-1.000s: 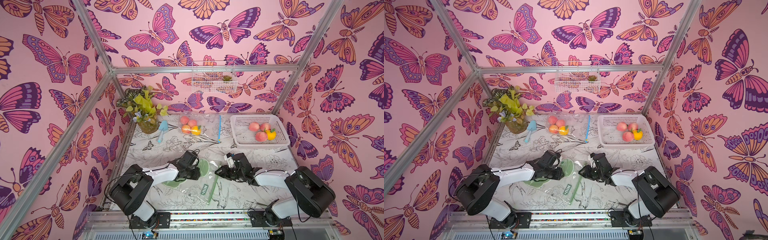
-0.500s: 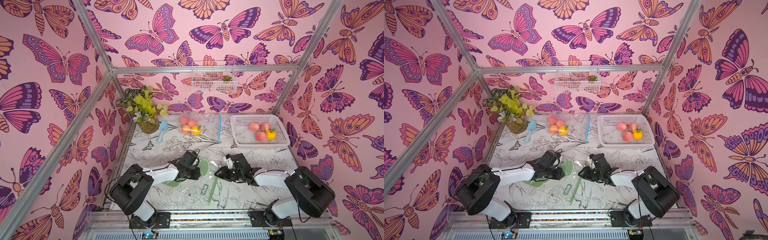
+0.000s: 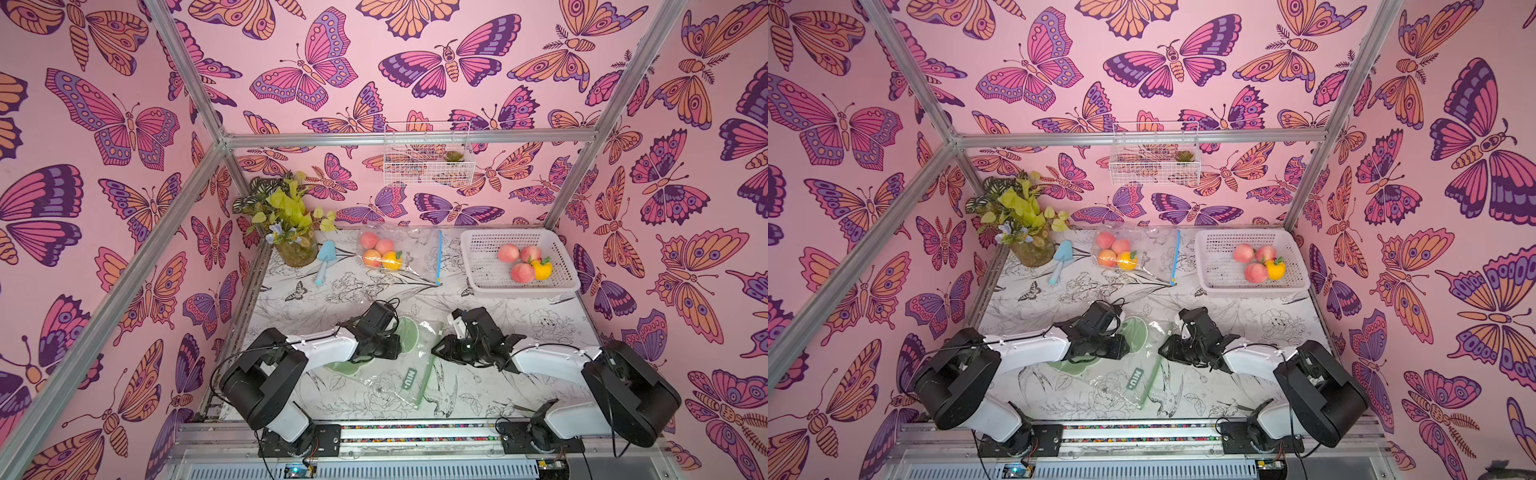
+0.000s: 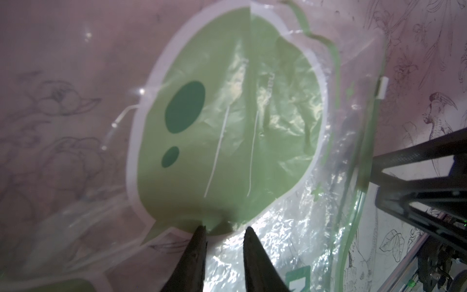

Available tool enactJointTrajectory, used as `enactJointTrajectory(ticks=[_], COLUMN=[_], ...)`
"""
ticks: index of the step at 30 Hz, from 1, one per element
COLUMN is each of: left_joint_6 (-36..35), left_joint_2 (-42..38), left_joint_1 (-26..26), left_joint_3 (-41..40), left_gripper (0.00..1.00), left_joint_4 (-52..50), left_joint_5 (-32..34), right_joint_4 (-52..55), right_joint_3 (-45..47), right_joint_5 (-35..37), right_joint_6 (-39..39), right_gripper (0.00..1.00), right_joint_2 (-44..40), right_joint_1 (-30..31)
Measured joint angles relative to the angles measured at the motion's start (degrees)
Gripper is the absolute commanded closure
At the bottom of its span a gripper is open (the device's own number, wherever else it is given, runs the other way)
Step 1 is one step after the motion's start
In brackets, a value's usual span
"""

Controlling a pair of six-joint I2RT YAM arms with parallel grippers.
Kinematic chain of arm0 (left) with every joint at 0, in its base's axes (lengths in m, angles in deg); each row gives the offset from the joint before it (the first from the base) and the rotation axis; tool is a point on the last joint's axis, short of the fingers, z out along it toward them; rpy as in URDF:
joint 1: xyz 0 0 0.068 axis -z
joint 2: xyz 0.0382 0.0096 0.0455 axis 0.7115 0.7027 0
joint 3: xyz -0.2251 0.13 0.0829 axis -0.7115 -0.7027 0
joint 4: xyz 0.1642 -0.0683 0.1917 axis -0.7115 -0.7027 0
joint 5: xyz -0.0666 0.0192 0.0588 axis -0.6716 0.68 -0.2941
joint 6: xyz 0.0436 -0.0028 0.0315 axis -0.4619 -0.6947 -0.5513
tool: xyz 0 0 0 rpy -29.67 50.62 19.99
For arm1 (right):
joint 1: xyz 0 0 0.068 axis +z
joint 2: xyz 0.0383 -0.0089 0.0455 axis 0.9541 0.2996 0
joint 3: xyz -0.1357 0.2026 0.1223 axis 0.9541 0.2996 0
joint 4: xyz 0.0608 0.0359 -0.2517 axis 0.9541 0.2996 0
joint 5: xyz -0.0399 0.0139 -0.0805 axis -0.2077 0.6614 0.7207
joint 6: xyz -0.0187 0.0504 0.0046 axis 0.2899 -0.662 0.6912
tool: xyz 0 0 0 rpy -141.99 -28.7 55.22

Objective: Place the peach in a zip-top bag and seal the zipper
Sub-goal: Open the zipper of the food storage bag at the center of the board.

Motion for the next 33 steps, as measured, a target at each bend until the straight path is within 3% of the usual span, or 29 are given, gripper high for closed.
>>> enactJointTrajectory(ticks=[6, 21, 28, 33], left_joint_6=[0.0, -0.1, -0.7, -1.4], left_joint_2=[0.0, 0.1, 0.1, -1.6], left_joint_1=[0.0, 0.0, 0.2, 1.1], left_joint_3=[0.0, 0.0, 0.0, 0.1], left_gripper=[0.71, 0.71, 0.69, 0.64], left_joint_4=[0.0, 0.2, 0.2, -2.4], left_joint_5=[0.1, 0.1, 0.1, 0.6], right_joint_4=[-2.3, -8.5, -15.9, -17.3], right_joint_3=[0.0, -0.8, -0.8, -0.7], right_joint_5=[-0.8, -1.4, -2.7, -2.1], right_joint_6=[-0.5, -2.5, -5.5, -7.6], right_gripper=[0.74, 0.72, 0.96, 1.0], right_joint_2=[1.5, 6.3, 9.7, 8.3], right_joint_1=[0.5, 0.7, 0.8, 2.0])
